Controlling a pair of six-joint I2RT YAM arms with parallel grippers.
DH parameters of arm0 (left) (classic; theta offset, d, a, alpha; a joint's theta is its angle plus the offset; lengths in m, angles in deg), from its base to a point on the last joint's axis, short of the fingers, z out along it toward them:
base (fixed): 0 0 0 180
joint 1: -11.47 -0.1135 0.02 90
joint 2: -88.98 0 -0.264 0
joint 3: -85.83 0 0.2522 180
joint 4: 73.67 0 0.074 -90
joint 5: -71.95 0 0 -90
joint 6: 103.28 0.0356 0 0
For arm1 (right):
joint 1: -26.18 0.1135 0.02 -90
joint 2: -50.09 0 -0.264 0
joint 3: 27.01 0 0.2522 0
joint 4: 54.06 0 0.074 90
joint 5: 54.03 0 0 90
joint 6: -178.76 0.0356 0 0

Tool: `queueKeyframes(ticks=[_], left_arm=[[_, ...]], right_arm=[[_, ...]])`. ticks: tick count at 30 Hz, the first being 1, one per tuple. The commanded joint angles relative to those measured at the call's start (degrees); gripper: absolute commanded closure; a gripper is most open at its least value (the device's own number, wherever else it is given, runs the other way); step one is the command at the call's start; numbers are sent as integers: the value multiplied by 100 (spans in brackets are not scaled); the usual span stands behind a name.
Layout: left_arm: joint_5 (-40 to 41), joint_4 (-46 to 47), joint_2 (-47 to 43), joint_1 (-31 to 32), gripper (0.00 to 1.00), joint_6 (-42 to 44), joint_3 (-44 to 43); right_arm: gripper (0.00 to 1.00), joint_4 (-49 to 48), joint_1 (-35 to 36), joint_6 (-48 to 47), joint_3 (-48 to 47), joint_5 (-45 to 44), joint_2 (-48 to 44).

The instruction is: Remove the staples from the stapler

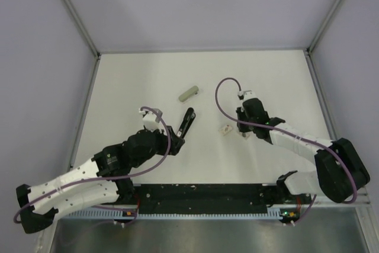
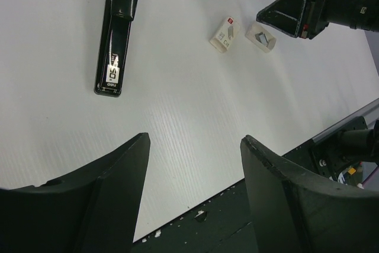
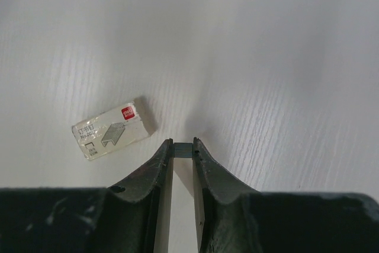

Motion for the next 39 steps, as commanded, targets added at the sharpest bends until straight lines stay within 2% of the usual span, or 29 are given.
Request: queueKeyframes(ticks=[1,21,28,33,39], left_arm=[[-146,393,49,-24,31,104,-100],[-296,551,164,-42,31,86,6],[-331,586,216,-50,31,95,6],[-348,595,225,-50,31,104,-3],[-550,788,576,-59,30,200,-117]], right_arm=[[83,60,-53,408,82,-218,-264],[80,16,-53,777,399,-236,-256],[72,-90,-53,839,434,-157,-203],[70,-116,-62,874,434,-122,-203],[67,252,-53,953,259,-262,-703]])
